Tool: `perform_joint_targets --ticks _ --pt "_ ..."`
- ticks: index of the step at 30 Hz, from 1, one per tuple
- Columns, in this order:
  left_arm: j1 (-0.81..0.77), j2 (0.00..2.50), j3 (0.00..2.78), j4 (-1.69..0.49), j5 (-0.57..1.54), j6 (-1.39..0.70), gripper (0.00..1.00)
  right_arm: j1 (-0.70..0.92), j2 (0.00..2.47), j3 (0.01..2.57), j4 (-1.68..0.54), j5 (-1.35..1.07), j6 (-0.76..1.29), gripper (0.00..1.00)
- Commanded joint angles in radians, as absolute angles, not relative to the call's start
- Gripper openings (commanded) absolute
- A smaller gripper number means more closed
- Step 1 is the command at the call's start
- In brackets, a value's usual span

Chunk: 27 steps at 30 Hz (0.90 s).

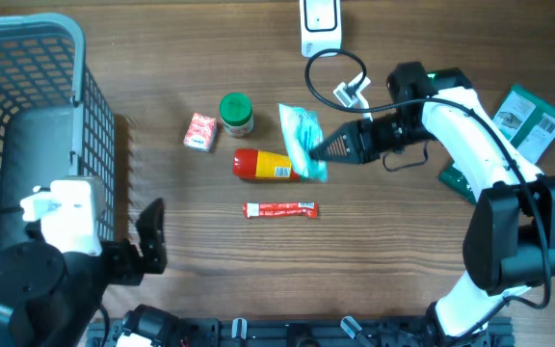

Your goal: Scan the item barcode

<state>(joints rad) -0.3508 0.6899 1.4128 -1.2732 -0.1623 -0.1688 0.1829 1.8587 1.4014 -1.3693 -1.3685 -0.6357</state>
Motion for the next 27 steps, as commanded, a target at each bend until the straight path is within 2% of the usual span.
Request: perform_joint_targets --ticks 1,3,5,8,11,18,22,27 --pt "-0.348 0.749 1.344 -1.166 0.019 -0.081 1.00 0.190 1.868 1.399 -1.550 -1.324 -0.952 0.04" --pt "-0.348 0.796 1.287 -1.087 0.040 -0.059 1.00 0.191 1.867 1.398 -1.612 -1.281 -1.014 0.04" --pt "-0.348 0.887 1.227 -0.995 0.216 0.025 1.00 0.192 1.866 1.398 -1.612 -1.277 -1.017 0.04" --pt "-0.348 1.014 1.202 -0.914 0.335 0.080 1.00 0.196 1.866 1.398 -1.611 -1.254 -1.054 0.04" --pt "-0.337 1.171 1.202 -0.817 0.609 0.210 1.00 0.207 1.866 1.398 -1.612 -1.234 -1.102 0.04" --pt "-0.191 1.385 1.202 -0.762 1.036 0.253 0.99 0.208 1.866 1.398 -1.581 -1.185 -1.124 0.04" --pt "-0.137 1.397 1.202 -0.773 1.147 0.255 0.86 0.208 1.866 1.398 -1.571 -1.190 -1.123 0.04" --pt "-0.176 1.416 1.201 -0.766 1.222 0.255 0.73 0.210 1.866 1.398 -1.550 -1.222 -1.125 0.04"
